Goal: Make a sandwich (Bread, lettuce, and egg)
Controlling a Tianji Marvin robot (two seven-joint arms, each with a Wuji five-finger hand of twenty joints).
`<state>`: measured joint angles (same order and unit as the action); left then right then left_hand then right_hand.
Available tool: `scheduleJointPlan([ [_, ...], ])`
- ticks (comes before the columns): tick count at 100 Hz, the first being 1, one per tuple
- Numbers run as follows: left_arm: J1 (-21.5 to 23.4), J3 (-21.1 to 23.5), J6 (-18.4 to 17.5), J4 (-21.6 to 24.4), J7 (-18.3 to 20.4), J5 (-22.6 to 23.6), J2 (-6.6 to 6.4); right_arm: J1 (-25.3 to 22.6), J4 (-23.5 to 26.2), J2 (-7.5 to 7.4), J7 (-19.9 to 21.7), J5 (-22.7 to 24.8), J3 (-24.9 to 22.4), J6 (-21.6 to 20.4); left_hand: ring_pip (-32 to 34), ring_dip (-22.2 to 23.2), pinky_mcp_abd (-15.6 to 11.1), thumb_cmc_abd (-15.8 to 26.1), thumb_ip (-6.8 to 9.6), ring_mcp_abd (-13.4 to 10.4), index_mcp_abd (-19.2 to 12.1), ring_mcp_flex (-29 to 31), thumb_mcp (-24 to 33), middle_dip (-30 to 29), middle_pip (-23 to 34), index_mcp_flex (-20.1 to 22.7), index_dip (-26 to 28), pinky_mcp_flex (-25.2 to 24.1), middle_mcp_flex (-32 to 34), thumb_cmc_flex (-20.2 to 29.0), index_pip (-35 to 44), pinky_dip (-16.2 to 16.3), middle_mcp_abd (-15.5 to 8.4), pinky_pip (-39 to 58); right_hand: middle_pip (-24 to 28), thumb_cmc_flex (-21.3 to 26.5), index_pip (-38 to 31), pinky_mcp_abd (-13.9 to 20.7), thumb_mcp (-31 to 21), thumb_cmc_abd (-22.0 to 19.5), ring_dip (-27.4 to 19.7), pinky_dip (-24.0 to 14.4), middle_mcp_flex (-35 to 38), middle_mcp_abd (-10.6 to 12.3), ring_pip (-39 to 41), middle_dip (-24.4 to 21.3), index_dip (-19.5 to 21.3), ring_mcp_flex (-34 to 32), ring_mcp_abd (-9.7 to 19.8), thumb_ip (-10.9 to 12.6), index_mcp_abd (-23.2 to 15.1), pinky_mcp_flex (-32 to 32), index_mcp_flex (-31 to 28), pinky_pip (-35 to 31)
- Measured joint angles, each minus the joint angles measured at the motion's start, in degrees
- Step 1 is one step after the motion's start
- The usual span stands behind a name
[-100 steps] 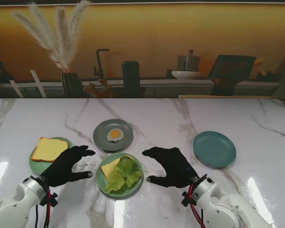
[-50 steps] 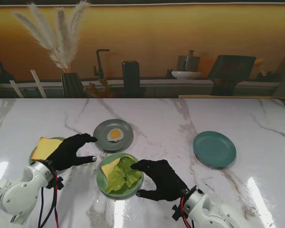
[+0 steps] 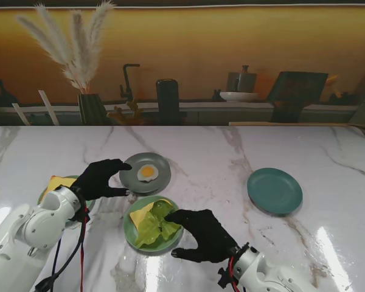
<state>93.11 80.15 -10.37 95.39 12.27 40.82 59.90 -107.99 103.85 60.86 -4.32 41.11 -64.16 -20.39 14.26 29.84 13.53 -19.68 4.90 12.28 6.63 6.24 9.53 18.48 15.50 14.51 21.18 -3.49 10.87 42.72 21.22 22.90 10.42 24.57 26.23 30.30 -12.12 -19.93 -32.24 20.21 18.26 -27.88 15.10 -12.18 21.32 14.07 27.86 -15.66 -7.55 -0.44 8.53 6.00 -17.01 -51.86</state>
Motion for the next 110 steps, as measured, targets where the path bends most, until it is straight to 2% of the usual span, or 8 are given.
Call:
scheduleJointPlan([
  [14, -5.61, -4.99, 0.04, -4.13, 0.16, 1.98, -0.55, -0.23, 0.1, 0.0, 0.23, -0.01, -0.1, 0.08, 0.06, 0.0, 0.0, -0.95, 0.0, 0.07, 1.4, 0.0, 0.7, 0.0, 0.29, -0.08, 0.0, 0.12, 0.0, -0.01, -0.02, -0.03, 0.0, 3.57, 0.01, 0.01, 0.0, -0.1, 0.0, -0.01, 0.0, 0.0, 0.0, 0.0, 0.02, 0.0, 0.1, 0.0, 0.0, 0.0, 0.0, 0.01, -0.01, -0.3],
  [27, -9.81, -9.13, 0.7, -7.27, 0.06, 3.78, -0.67, -0.26, 0.13, 0.0, 0.38, 0.04, -0.15, 0.15, 1.44, 0.0, -0.52, -2.32, 0.0, 0.08, 1.92, -0.14, 3.62, -0.13, -0.7, -0.15, 0.07, 0.12, 0.0, -0.01, 0.51, -2.6, 0.0, 4.26, 0.01, 0.01, 0.0, -0.13, 0.0, 0.0, 0.0, 0.0, 0.0, 0.0, 0.02, 0.0, 0.12, 0.0, 0.0, 0.0, 0.0, 0.01, -0.01, -0.32],
  [62, -20.4, -21.94, 0.53, -18.49, -6.18, 7.46, -0.39, -0.14, 0.15, 0.0, 1.36, -1.16, -0.19, 0.9, 1.21, 0.69, -1.81, -2.37, -0.04, 0.09, 1.97, -1.16, 5.44, 1.34, -4.43, -3.91, 1.75, 0.13, -0.2, -0.1, 3.06, -4.4, -0.6, 2.75, 0.01, 0.01, 0.0, -0.65, 0.0, -0.01, 0.0, 0.0, 0.0, 0.0, 0.02, 0.0, 0.12, 0.0, 0.0, 0.01, 0.0, 0.03, -0.02, -0.35],
  [78, -24.54, -26.89, 2.57, -23.22, -8.68, 7.15, 0.23, -0.02, 0.04, 0.0, 1.79, -1.81, -0.31, 1.26, 1.58, 3.33, -2.13, -3.39, -0.04, 0.09, 3.27, -1.16, 9.9, 4.17, -4.55, -3.91, 2.09, 0.16, -0.2, -0.13, 4.58, -3.85, -0.66, 4.17, 0.01, 0.01, 0.0, -0.65, 0.0, -0.01, 0.0, 0.0, 0.02, 0.0, 0.02, 0.01, 0.12, 0.0, 0.0, 0.01, 0.0, 0.04, -0.02, -0.35],
  [95, -27.63, -30.41, 3.16, -27.01, -10.55, 5.9, 1.16, 0.2, -0.09, 0.0, 2.1, -2.2, -0.31, 1.41, 4.14, 4.32, -2.22, -5.27, 2.43, 0.09, 3.3, -1.16, 16.21, 5.04, -3.34, -3.91, 3.35, 0.56, -0.2, -0.07, 7.21, -3.63, -0.69, 7.71, 0.01, 0.01, 0.0, -0.66, 0.0, 0.0, 0.0, 0.0, 0.03, 0.0, 0.02, 0.01, 0.12, 0.0, 0.0, 0.01, 0.0, 0.04, -0.03, -0.35],
  [104, -28.35, -31.09, 3.06, -27.64, -10.61, 5.54, 1.4, 0.28, -0.14, 0.0, 2.21, -2.33, -0.32, 1.49, 5.5, 4.69, -2.24, -6.26, 2.52, 0.09, 3.3, -1.16, 18.89, 5.07, -2.52, -3.91, 3.35, 0.56, -0.2, -0.14, 7.21, -3.5, -0.7, 9.5, 0.01, 0.01, 0.0, -0.66, 0.0, -0.01, 0.0, 0.0, 0.03, 0.0, 0.02, 0.01, 0.12, 0.0, 0.0, 0.01, 0.0, 0.04, -0.03, -0.35],
  [106, -28.47, -31.27, 3.04, -27.71, -10.61, 5.5, 1.41, 0.29, -0.15, 0.0, 2.24, -2.38, -0.33, 1.52, 5.74, 4.69, -2.24, -6.56, 3.89, 0.09, 3.3, -1.16, 19.94, 5.07, -2.36, -3.91, 3.35, 0.56, -0.2, -0.29, 7.21, -3.5, -0.71, 10.16, 0.01, 0.01, 0.0, -0.66, 0.0, 0.0, 0.0, 0.0, 0.03, 0.0, 0.02, 0.01, 0.12, 0.0, 0.0, 0.01, 0.0, 0.04, -0.03, -0.35],
  [110, -28.71, -31.65, 3.0, -27.91, -10.61, 5.48, 1.42, 0.32, -0.17, 0.0, 2.3, -2.51, -0.34, 1.57, 6.65, 4.71, -2.25, -6.65, 3.87, 0.09, 3.3, -1.16, 21.78, 5.07, -1.82, -3.91, 3.87, 0.56, -0.2, -0.45, 7.18, -3.5, -0.73, 10.48, 0.01, 0.01, 0.0, -0.66, 0.0, -0.01, 0.0, 0.0, 0.04, 0.0, 0.02, 0.01, 0.12, 0.0, 0.0, 0.01, 0.0, 0.05, -0.03, -0.35],
])
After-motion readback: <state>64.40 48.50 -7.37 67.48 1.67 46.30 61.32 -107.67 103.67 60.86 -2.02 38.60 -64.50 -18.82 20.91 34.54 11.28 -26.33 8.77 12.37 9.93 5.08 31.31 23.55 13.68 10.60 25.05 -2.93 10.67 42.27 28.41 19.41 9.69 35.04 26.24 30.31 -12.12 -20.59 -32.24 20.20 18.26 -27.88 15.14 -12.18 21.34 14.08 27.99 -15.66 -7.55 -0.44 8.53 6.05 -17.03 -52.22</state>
